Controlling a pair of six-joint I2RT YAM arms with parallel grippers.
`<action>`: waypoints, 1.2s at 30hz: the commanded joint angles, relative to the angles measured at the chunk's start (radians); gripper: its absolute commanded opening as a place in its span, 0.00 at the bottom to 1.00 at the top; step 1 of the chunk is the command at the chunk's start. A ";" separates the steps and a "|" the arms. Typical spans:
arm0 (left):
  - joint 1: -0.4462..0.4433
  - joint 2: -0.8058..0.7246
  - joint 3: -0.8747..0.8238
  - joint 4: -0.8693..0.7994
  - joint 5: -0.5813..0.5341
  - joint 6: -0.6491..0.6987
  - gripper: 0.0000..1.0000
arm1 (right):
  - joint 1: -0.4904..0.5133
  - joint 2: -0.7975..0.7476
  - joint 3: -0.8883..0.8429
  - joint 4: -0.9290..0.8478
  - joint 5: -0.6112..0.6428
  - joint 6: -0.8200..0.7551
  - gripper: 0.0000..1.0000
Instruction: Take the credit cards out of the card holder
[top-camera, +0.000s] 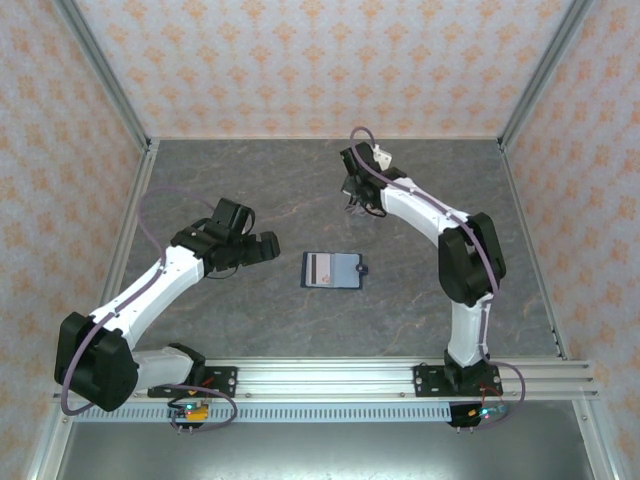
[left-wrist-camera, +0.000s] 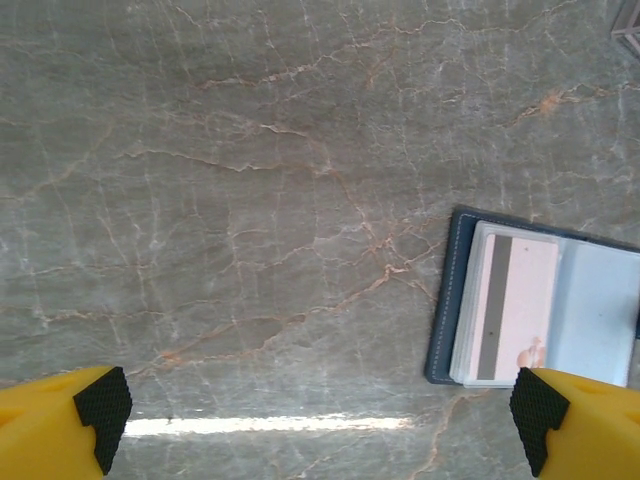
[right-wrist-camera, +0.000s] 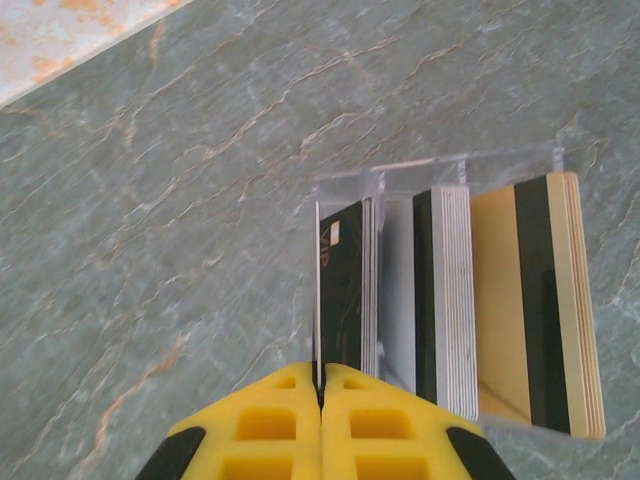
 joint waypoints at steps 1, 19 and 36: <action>0.008 -0.016 0.026 -0.057 -0.050 0.046 1.00 | -0.005 0.054 0.062 -0.066 0.093 0.038 0.00; 0.009 -0.011 0.016 -0.044 -0.040 0.052 1.00 | -0.005 0.149 0.111 -0.034 0.112 0.006 0.00; 0.008 -0.002 0.019 -0.047 -0.029 0.048 1.00 | -0.005 0.099 0.098 -0.035 0.059 -0.013 0.33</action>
